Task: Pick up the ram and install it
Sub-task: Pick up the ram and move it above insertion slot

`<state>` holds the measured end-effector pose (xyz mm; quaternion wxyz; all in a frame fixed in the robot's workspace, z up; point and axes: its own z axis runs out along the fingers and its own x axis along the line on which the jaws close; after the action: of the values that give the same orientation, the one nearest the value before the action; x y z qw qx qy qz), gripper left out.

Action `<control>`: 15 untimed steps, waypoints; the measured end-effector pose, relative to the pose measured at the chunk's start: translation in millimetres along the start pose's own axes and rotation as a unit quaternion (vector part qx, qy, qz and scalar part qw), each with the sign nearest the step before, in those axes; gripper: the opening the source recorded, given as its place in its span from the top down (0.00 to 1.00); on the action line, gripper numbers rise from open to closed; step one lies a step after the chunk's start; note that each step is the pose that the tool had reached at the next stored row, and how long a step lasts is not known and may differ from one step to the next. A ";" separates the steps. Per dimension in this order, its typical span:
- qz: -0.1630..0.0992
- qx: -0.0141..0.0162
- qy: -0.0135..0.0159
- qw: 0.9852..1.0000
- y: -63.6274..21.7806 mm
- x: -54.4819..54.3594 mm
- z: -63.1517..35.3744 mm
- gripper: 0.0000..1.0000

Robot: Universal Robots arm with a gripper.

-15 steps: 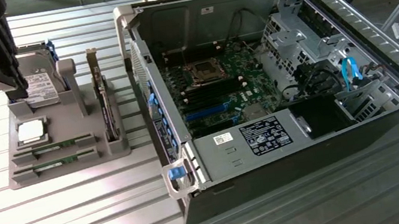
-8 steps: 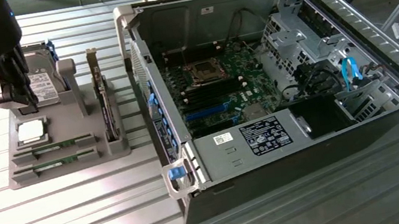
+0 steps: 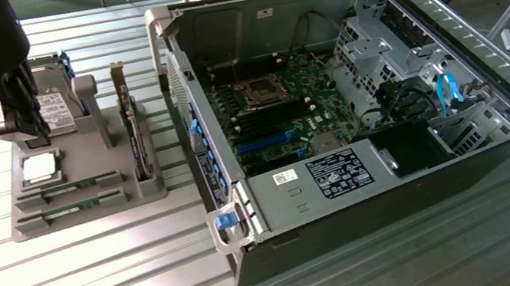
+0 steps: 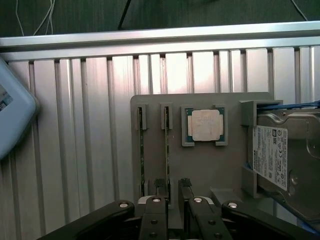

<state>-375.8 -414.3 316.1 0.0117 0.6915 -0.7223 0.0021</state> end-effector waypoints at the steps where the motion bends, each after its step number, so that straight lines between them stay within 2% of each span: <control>1: 0.000 0.000 0.000 1.000 0.0 0.0 1.3 0.76; 15: 0.000 0.000 0.000 1.000 -0.3 -0.4 20.6 0.76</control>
<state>-375.8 -414.3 295.5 0.0116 0.6915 -0.7223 0.0021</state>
